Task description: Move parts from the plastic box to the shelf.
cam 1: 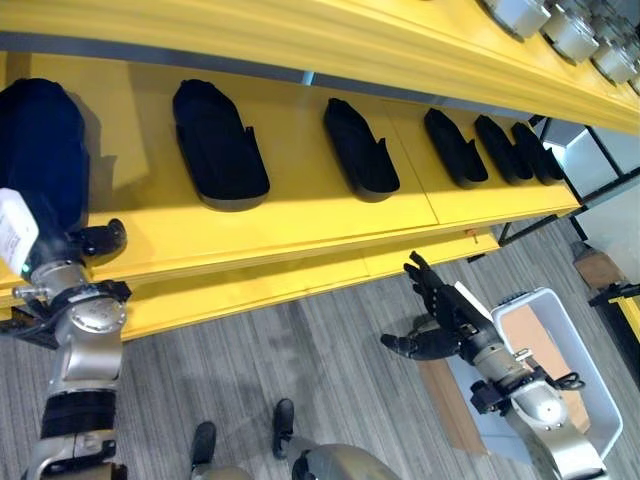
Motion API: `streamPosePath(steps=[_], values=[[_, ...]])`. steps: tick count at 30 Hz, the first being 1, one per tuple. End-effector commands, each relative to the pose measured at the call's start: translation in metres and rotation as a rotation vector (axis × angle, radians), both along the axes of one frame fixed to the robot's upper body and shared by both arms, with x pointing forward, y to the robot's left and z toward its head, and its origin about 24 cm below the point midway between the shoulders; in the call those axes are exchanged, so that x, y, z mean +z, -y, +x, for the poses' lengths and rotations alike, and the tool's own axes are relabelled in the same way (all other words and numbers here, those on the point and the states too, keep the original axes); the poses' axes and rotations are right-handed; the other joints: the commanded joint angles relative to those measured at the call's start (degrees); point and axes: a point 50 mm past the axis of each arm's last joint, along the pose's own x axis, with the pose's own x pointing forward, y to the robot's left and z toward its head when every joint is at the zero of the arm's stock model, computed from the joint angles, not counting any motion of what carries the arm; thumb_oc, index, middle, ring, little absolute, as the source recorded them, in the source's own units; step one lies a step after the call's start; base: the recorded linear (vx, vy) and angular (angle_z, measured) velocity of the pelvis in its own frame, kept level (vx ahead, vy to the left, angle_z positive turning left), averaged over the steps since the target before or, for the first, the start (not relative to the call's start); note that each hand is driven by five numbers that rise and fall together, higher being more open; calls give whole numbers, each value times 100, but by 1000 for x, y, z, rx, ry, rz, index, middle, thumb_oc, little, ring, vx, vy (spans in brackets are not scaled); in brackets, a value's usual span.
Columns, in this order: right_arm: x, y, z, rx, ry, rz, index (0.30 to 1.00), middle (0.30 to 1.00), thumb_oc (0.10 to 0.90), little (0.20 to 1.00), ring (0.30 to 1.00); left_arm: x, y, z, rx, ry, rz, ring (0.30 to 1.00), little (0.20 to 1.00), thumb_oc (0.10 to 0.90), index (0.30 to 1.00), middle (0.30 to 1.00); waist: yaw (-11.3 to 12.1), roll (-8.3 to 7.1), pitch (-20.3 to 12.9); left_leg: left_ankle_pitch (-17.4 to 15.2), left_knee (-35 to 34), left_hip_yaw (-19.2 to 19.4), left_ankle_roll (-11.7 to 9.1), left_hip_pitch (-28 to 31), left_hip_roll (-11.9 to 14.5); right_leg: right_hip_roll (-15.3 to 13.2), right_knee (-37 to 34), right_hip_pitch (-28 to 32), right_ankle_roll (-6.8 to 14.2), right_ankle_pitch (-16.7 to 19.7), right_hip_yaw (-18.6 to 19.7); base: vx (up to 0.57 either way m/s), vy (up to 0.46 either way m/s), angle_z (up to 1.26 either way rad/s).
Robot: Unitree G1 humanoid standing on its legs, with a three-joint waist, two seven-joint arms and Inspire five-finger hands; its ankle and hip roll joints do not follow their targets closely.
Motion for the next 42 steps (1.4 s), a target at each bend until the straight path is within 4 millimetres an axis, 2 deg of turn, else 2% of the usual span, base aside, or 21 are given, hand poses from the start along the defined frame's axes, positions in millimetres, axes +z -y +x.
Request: streamPosePath(steps=[1, 19, 26, 27, 28, 29, 31, 34, 42], values=[[48, 13, 6, -41, 246, 31, 1000, 1000, 900, 1000, 1000, 40, 14, 9, -77, 120, 144, 1000, 1000, 900, 1000, 1000, -126, 285, -486, -367, -53, 124, 318, 154, -71, -124, -2, 320, 367, -584, -101, 3, 11, 4], [45, 24, 5, -96, 229, -7, 1000, 1000, 900, 1000, 1000, 37, 28, 11, -161, 180, 71, 1000, 1000, 900, 1000, 1000, -141, 762, -783, -398, -53, 137, 339, 280, -149, -202, -2, 473, 368, -623, -126, 1, 1, 0], [45, 28, 5, -108, 228, -31, 1000, 1000, 900, 1000, 1000, 39, 29, 8, -165, 192, 95, 1000, 1000, 900, 1000, 1000, -128, 1016, -904, -382, -53, 118, 346, 298, -201, -254, -2, 548, 375, -644, -170, -2, 15, 1], [45, 29, 5, -111, 226, -39, 1000, 1000, 900, 1000, 1000, 38, 30, 7, -164, 192, 103, 1000, 1000, 900, 1000, 1000, -124, 1089, -931, -379, -53, 114, 351, 302, -214, -269, -2, 566, 374, -647, -183, 0, 0, 0], [45, 29, 5, -111, 226, -39, 1000, 1000, 900, 1000, 1000, 38, 30, 6, -164, 192, 103, 1000, 1000, 900, 1000, 1000, -125, 1090, -932, -379, -53, 113, 351, 302, -213, -269, -2, 566, 375, -647, -184, -6, 41, 3], [45, 30, 5, -113, 228, -42, 1000, 1000, 900, 1000, 1000, 40, 32, 5, -169, 196, 125, 1000, 1000, 900, 1000, 1000, -117, 1163, -950, -368, -53, 115, 355, 300, -238, -284, -2, 583, 374, -647, -192, 0, 0, 0], [46, 30, 4, -111, 231, -41, 1000, 1000, 900, 1000, 1000, 40, 34, 4, -178, 198, 131, 1000, 1000, 900, 1000, 1000, -110, 1196, -953, -361, -53, 114, 357, 299, -245, -292, -2, 594, 374, -649, -198, 0, 0, 0], [45, 32, 2, -111, 225, -43, 1000, 1000, 900, 1000, 1000, 35, 41, -9, -235, 188, 185, 1000, 1000, 900, 1000, 1000, -76, 1362, -956, -314, -53, 95, 365, 273, -295, -323, -2, 593, 371, -642, -233, -38, 41, 1], [39, 35, -6, -127, 210, -21, 1000, 1000, 900, 1000, 1000, -1, 45, -42, -292, 40, 259, 1000, 1000, 900, 1000, 1000, 15, 1524, -950, -261, -53, 74, 379, 214, -347, -385, -2, 607, 358, -654, -299, -6, 7, 1]])
